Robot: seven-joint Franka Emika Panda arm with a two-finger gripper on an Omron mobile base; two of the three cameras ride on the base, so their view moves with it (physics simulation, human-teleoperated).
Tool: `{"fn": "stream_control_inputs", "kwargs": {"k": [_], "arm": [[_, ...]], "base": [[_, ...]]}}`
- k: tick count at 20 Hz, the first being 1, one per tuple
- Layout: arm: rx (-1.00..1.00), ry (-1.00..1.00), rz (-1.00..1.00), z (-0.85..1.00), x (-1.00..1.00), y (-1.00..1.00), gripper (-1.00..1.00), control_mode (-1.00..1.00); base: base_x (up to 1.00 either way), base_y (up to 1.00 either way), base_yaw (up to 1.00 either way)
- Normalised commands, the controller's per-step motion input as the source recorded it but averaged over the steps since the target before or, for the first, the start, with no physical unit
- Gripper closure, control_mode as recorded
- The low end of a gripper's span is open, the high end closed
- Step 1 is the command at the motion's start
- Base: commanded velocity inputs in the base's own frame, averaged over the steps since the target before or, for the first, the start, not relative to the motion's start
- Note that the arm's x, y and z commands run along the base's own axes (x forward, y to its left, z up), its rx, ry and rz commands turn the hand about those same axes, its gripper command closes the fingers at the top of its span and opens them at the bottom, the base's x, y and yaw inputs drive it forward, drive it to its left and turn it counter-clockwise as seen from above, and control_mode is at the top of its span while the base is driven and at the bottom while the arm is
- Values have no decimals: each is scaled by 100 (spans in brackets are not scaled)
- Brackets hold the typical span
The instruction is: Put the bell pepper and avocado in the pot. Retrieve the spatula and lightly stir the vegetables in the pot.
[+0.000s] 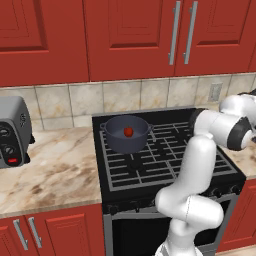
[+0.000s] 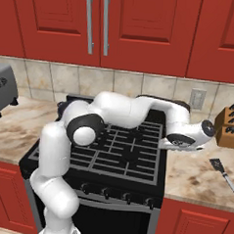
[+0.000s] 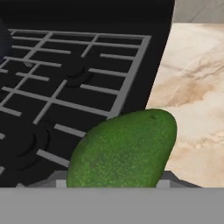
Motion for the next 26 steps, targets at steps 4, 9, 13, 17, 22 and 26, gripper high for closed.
{"fn": "stream_control_inputs", "kwargs": {"k": [4,9,13,17,22,26], "arm": [[0,-1,0,43,-30,93,100,-100],[0,0,0,50,-26,94,100,-100],[0,0,0,48,-27,99,100,-100],[-3,0,-5,33,-19,100,100,-100],[0,0,-11,31,-36,88,100,-100],[0,1,-11,33,-36,77,100,-100]], "base": [[0,0,0],[0,0,0],[0,0,0],[0,0,0],[0,0,0],[0,0,0]]}}
